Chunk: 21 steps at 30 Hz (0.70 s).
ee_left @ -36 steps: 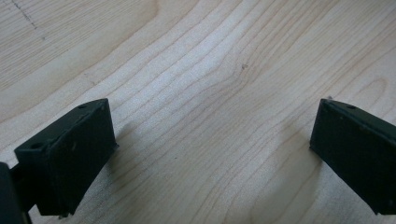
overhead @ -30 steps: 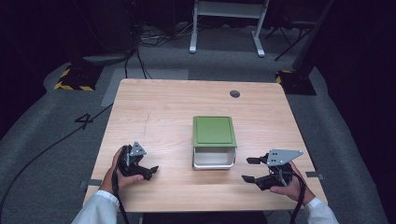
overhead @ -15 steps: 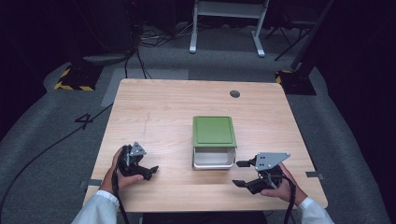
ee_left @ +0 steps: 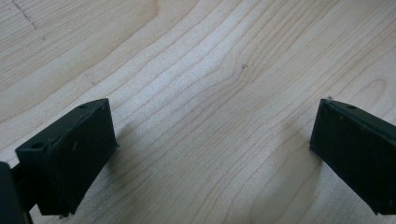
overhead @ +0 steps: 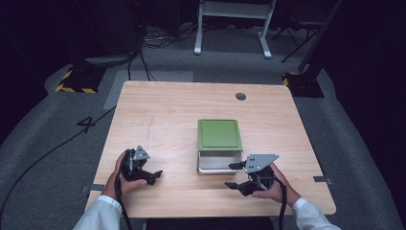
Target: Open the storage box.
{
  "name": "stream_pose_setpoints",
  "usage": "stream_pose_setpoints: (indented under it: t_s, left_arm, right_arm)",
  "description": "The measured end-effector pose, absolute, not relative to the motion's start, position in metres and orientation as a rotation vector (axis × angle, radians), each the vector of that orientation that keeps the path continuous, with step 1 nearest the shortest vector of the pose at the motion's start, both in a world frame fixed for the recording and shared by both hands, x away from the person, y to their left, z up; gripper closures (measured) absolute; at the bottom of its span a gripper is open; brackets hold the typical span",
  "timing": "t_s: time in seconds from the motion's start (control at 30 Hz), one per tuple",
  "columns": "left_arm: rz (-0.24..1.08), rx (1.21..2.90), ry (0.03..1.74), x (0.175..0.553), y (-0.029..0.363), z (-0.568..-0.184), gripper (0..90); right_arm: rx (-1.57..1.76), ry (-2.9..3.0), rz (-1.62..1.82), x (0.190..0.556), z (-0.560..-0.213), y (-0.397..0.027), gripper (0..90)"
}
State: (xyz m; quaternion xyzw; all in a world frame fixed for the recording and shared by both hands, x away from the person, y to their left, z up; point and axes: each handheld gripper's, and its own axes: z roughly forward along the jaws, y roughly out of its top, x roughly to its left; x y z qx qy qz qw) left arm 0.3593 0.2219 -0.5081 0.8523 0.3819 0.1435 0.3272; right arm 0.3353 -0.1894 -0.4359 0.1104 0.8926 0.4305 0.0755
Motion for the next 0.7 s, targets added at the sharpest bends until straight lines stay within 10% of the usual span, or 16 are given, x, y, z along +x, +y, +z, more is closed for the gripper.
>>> stream_pose_setpoints:
  t_s: [0.7]
  left_arm:
    - [0.376,2.232,1.000,0.359,0.222,-0.508,0.5]
  right_arm:
    - [0.382,2.703,1.199,0.353,-0.456,-0.190,60.3]
